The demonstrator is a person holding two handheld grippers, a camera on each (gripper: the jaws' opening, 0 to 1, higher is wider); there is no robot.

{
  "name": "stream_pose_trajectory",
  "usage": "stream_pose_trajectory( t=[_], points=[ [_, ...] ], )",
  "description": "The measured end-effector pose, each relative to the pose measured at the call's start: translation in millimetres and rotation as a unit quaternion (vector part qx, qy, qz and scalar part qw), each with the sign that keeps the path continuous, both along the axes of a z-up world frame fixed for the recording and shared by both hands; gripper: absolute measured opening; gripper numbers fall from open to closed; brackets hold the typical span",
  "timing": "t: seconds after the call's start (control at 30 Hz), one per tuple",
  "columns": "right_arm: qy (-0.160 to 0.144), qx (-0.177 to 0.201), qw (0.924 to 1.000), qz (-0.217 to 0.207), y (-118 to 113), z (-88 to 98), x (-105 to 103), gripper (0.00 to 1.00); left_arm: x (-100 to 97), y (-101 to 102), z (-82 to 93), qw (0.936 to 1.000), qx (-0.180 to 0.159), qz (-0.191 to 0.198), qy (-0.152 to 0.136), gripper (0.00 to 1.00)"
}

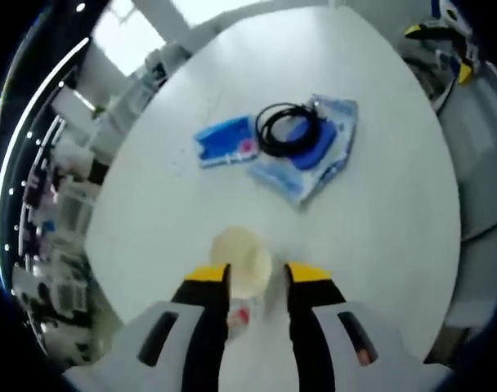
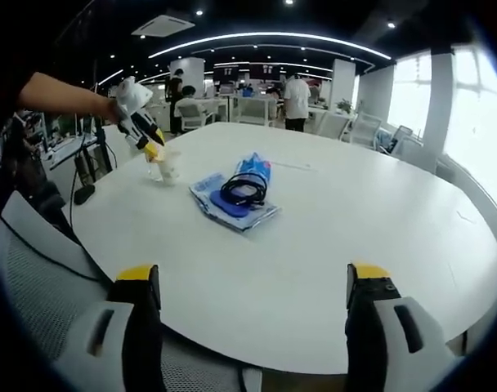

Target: Arrange the tabletop items into an orderly group along one side of the table until the central work area is clear of visible clutter.

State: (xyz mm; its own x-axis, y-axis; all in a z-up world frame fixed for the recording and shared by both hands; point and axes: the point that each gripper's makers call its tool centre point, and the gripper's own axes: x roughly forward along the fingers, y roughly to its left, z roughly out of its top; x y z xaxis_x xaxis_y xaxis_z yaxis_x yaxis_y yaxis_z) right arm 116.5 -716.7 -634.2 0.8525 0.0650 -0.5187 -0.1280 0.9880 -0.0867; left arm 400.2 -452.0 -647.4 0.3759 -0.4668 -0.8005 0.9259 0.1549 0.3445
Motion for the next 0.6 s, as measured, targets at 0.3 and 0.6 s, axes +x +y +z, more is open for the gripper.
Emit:
stream_pose_trajectory(
  t=[0.3, 0.6],
  points=[
    [-0.008, 0.007, 0.9999, 0.008, 3.6, 1.9, 1.6, 1.0, -4.8, 17.0, 27.4, 0.9947, -0.082, 0.061, -0.008, 0.3],
    [-0.01, 0.013, 0.9998, 0.012, 5.8, 2.2, 1.9, 1.0, -23.9, 30.3, 48.7, 0.9848, -0.139, 0.103, -0.014, 0.34]
  ],
)
